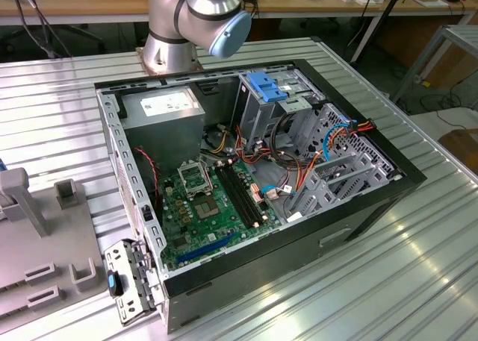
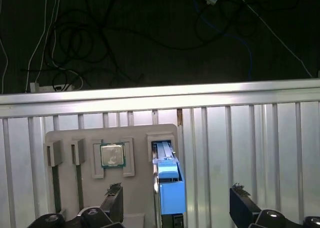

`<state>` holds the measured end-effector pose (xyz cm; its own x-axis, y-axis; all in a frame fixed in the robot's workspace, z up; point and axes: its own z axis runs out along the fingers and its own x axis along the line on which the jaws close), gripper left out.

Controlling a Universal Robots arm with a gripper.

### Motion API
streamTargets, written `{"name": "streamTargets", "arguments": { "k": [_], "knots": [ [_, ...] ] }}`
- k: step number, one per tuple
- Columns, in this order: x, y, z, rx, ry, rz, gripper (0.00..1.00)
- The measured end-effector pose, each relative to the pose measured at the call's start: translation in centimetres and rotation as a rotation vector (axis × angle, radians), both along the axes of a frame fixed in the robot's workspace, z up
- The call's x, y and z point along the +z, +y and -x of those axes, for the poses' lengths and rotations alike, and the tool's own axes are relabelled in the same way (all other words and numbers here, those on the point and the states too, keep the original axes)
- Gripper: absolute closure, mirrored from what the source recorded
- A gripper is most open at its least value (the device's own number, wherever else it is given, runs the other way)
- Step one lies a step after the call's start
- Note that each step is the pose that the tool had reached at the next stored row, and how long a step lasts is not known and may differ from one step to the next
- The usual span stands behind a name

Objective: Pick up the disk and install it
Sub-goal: 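Pick up the disk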

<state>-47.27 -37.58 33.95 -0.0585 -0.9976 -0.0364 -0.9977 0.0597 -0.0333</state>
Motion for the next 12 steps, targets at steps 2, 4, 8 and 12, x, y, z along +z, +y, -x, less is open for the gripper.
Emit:
{"name": "streamTargets", "arguments": {
  "k": [2,4,8,12],
  "knots": [
    [-0.66,0.00,0.09,-0.002,0.0014,0.0000,0.08],
    [-1.53,0.00,0.31,-0.003,0.0030,-0.0001,0.08],
    [-2.10,0.00,0.29,-0.019,0.0123,0.0001,0.08],
    [-2.98,0.00,-0.26,-0.025,0.0260,0.0000,0.08]
  ]
}}
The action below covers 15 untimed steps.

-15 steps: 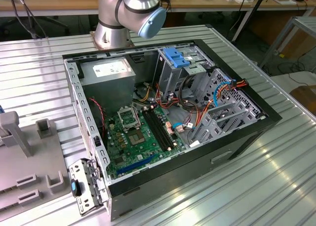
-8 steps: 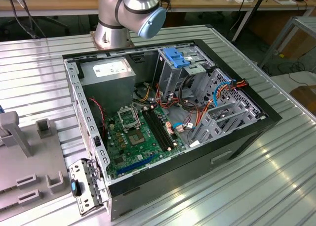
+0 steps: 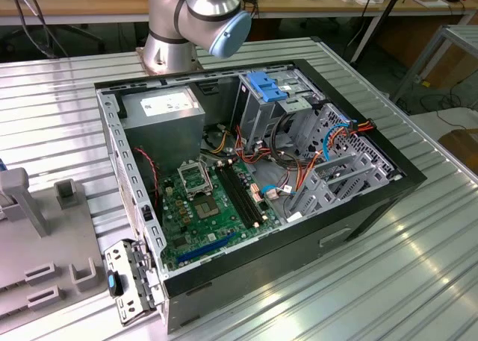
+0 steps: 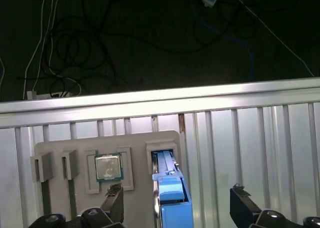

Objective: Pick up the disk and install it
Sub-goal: 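Pick up the disk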

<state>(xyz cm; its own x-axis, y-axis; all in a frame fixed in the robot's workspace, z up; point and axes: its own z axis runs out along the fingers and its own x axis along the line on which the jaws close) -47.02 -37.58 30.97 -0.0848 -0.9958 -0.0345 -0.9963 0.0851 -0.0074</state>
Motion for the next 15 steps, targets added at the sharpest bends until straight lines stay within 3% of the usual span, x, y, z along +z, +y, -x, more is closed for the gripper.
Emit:
{"name": "streamTargets", "arguments": {
  "k": [2,5,7,9,11,13,15],
  "knots": [
    [-0.34,0.00,-0.20,0.010,0.0018,0.0000,0.08],
    [-0.64,0.00,-0.22,0.077,0.0021,0.0002,0.08],
    [-0.77,0.00,-0.30,0.091,0.0020,0.0002,0.09],
    [-1.03,0.01,-0.42,0.091,0.0022,0.0001,0.24],
    [-1.05,0.01,-0.42,0.092,0.0021,0.0001,0.25],
    [-1.06,0.01,-0.42,0.092,0.0021,0.0001,0.38],
    [-1.06,0.01,-0.42,0.092,0.0021,0.0002,0.38]
  ]
}}
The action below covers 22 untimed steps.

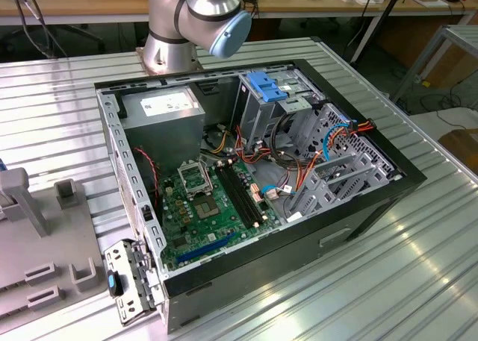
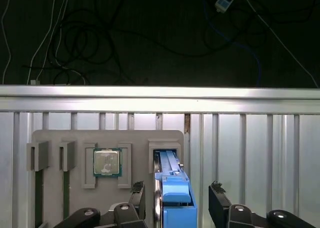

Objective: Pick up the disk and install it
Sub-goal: 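Pick up the disk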

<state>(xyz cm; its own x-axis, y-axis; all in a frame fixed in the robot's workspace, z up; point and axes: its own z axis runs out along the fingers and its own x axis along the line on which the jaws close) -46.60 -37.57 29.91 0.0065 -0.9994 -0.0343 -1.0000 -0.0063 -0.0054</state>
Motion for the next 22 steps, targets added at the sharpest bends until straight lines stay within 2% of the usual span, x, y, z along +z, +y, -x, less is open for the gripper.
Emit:
{"name": "streamTargets", "arguments": {
  "k": [3,4,11,15,22],
  "knots": [
    [0.00,0.00,0.00,0.000,0.0000,0.0000,0.40],
    [0.00,0.00,0.00,0.000,0.0000,0.0000,0.47],
    [-0.01,0.00,-0.17,0.000,0.0000,0.0012,0.47],
    [-0.02,-0.03,-0.16,0.000,-0.0075,0.0025,0.47],
    [-0.03,-0.24,-0.11,-0.001,-0.0074,0.0026,0.47]
  ]
}}
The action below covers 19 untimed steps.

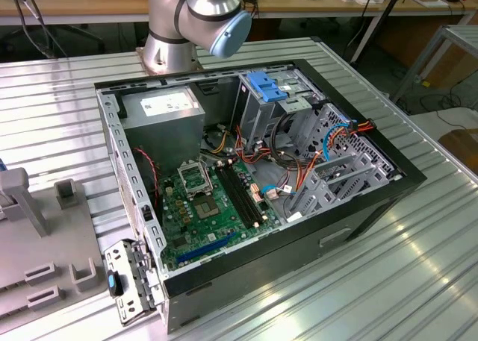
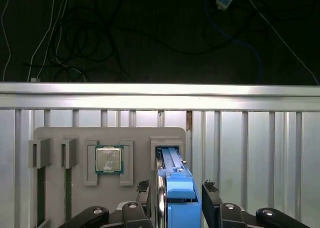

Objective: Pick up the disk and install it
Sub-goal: 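Pick up the disk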

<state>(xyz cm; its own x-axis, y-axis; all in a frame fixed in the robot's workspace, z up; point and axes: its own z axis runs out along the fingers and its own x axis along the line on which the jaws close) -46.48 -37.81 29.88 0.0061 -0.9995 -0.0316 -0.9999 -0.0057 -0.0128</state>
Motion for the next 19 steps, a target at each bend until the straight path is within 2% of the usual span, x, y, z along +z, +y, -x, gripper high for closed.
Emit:
{"name": "streamTargets", "arguments": {
  "k": [2,3,8,10,17,19],
  "knots": [
    [-0.09,-0.01,-0.01,-0.028,0.0000,0.0000,0.47],
    [-0.10,-0.01,-0.02,-0.030,0.0000,0.0000,0.56],
    [-0.11,-0.01,-0.12,-0.031,0.0001,0.0001,0.56],
    [-0.11,-0.01,-0.12,-0.031,0.0002,0.0001,0.63],
    [-0.12,-0.01,-0.12,-0.029,0.0000,0.0000,0.63],
    [-0.12,-0.01,-0.12,-0.009,-0.0001,0.0000,0.63]
  ]
}}
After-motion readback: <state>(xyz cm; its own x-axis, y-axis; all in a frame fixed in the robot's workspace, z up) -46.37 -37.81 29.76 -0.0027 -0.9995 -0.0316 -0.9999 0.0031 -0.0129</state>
